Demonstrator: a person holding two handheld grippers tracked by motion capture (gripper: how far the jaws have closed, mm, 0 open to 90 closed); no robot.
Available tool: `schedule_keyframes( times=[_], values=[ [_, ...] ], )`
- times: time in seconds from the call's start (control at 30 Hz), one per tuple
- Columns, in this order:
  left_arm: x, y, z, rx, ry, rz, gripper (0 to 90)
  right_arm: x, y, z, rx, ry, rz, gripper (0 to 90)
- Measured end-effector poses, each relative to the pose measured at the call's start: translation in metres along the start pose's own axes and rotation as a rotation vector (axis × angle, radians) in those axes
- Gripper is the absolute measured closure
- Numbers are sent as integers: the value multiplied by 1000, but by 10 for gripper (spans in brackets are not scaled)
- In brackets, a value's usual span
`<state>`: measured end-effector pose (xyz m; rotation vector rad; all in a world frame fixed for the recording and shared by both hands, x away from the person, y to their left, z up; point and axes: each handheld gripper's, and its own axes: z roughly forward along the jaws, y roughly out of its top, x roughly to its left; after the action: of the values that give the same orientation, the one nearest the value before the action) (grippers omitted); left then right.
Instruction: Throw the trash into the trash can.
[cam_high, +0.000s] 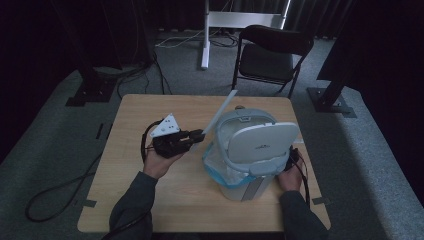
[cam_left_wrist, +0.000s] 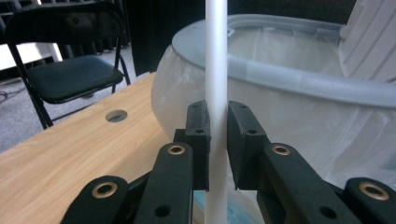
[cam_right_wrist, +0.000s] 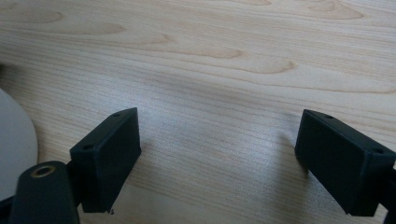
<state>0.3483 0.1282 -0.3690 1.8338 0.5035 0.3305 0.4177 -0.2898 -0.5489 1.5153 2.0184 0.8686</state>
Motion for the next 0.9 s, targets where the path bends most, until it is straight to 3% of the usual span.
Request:
schedule_keyframes(
  times=[0.37,0.9],
  values=[
    [0,13,-1,-15,1,16,793,0,0,0,0,0,0,132],
    [2,47,-3,-51,-8,46,792,0,0,0,1,0,-1,132]
  ],
)
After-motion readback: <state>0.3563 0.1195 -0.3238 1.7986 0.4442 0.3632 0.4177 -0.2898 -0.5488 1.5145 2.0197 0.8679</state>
